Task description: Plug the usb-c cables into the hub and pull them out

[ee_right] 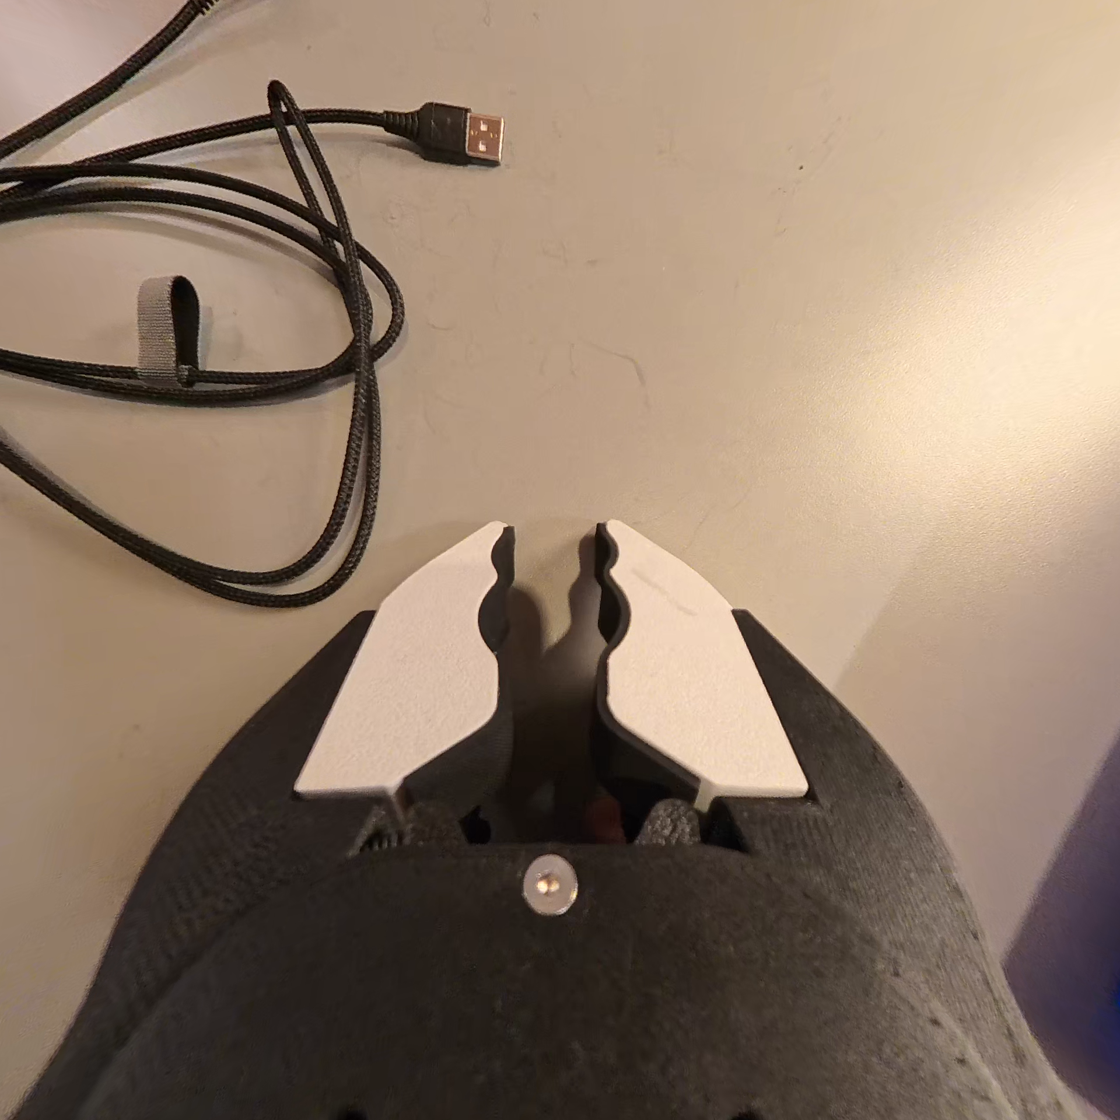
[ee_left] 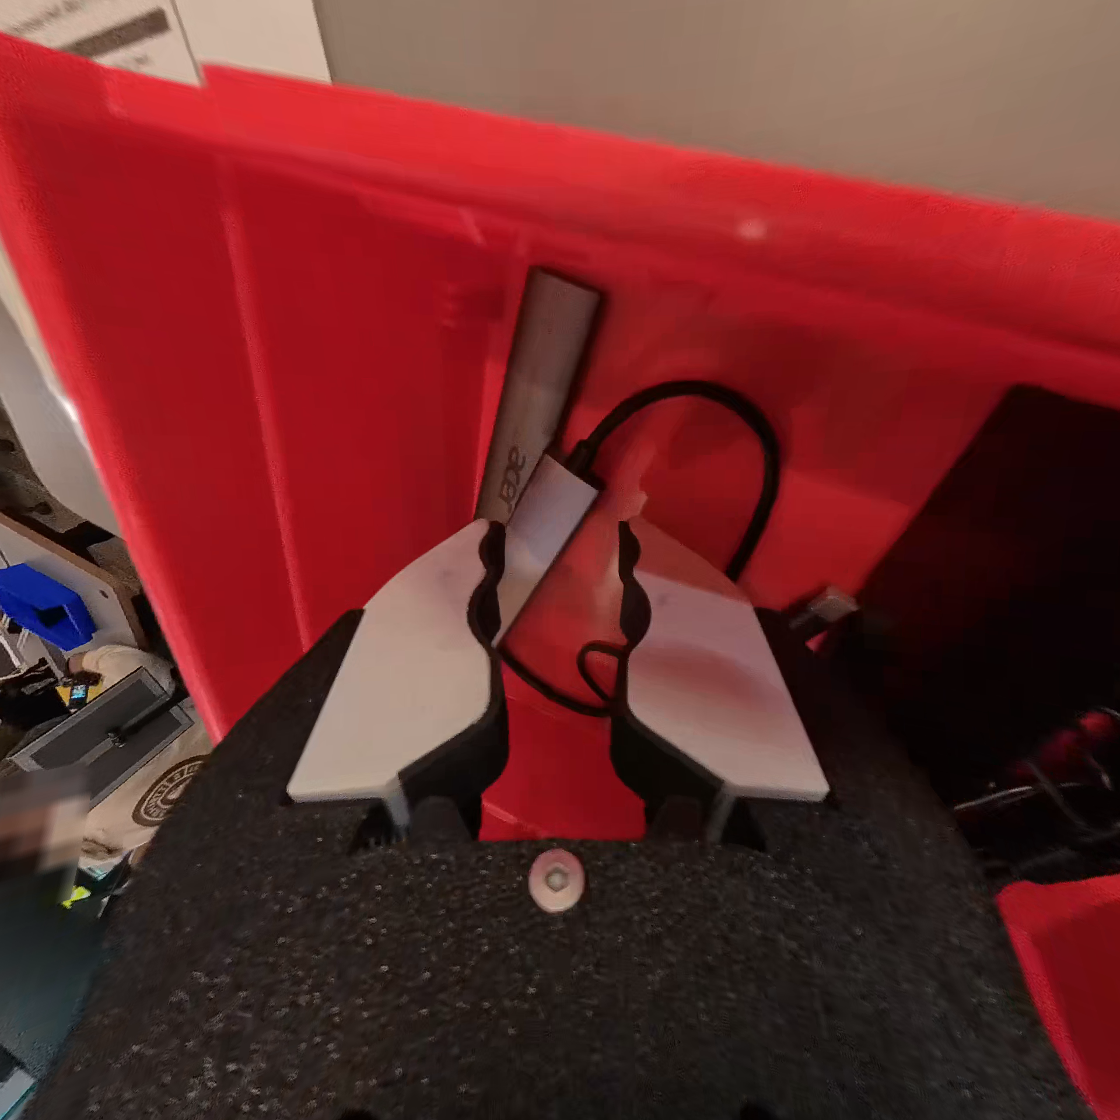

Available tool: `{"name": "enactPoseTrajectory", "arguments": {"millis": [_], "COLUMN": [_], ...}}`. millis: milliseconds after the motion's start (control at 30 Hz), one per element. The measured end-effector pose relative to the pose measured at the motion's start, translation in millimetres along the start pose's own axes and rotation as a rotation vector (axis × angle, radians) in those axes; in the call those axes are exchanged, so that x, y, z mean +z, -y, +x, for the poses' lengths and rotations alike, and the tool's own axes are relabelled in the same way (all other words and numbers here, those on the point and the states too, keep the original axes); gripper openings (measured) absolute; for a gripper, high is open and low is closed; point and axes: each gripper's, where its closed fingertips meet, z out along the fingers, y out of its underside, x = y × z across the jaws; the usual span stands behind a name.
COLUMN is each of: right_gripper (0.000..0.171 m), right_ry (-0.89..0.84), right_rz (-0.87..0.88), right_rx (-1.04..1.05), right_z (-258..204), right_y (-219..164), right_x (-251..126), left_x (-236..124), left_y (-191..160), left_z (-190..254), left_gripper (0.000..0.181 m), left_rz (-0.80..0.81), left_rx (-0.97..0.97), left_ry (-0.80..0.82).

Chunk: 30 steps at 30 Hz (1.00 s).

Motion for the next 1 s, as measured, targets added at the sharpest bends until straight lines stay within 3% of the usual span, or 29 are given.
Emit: {"name": "enactPoseTrajectory", "arguments": {"millis": [33, 300, 467, 600, 800, 900, 1000], "right_gripper": [0.026, 0.025, 0.024, 0.024, 0.024, 0.024, 0.025], "right_ry": [-0.001, -0.013, -0.014, -0.012, -0.007, -0.003, 0.007], "right_rz": [0.0, 0.0, 0.0, 0.0, 0.0, 0.0, -0.001], "right_rx": [0.001, 0.016, 0.019, 0.02, 0.017, 0.016, 0.015], "right_z": [0, 3, 3, 3, 3, 3, 2], "right_y": [0, 1, 1, 1, 2, 3, 4], "right_x": [0, 1, 1, 1, 1, 2, 3], "left_x": [5, 17, -3, -54, -163, -215, -254], "left_y": [-2, -9, -12, -15, -4, 29, 83], "left_z": [-2, -6, -9, -27, -45, -35, -10], "left_gripper": [0.037, 0.027, 0.025, 0.024, 0.024, 0.023, 0.024], "left_rz": [-0.018, -0.066, -0.011, 0.046, 0.214, 0.377, 0.611], "left_rx": [0.011, 0.087, 0.057, -0.007, -0.137, -0.18, -0.218], "left_ry": [-0.009, 0.001, 0.065, 0.213, 0.49, 0.585, 0.594]}}
